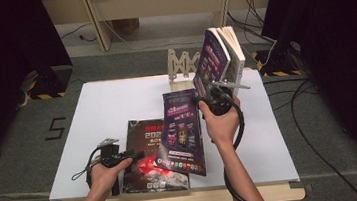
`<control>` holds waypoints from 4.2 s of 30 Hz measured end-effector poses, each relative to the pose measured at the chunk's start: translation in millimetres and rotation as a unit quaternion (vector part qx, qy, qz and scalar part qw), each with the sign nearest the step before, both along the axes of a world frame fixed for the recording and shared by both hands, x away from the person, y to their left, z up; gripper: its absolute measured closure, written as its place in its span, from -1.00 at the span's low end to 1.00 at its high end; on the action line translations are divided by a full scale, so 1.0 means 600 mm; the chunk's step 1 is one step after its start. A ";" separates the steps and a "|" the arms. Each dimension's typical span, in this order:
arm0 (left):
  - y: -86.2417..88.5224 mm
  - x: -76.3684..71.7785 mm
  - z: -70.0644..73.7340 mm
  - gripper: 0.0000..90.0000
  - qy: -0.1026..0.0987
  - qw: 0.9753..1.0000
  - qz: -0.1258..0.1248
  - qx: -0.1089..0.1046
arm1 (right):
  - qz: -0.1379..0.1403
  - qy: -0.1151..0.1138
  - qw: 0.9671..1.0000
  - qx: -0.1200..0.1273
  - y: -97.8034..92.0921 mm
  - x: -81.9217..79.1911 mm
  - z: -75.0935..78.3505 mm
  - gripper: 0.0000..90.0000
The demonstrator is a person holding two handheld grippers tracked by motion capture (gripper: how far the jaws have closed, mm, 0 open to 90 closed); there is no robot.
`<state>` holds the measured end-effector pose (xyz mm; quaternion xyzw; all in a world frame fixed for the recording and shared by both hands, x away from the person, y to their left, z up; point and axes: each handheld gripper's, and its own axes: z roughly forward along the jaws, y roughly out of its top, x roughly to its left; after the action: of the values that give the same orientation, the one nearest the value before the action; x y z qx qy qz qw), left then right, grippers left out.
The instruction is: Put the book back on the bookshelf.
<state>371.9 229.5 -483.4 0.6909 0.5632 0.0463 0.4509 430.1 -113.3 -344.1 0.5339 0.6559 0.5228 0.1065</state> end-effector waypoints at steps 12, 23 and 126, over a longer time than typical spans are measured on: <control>0.006 0.002 0.003 -0.05 -0.001 1.000 0.004 -0.002 | -0.011 -0.022 1.000 0.006 -0.006 -0.003 0.018 0.88; 0.005 0.002 0.002 -0.05 -0.001 1.000 0.001 0.000 | -0.018 -0.042 0.999 0.009 -0.013 -0.006 0.039 0.88; 0.004 0.003 0.000 -0.04 -0.003 1.000 -0.003 0.007 | -0.087 -0.127 0.988 0.022 -0.064 -0.005 0.124 0.88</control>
<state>373.6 232.1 -483.2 0.6957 0.5592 0.0506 0.4481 427.0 -151.9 -269.9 0.5199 0.5766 0.5898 0.2224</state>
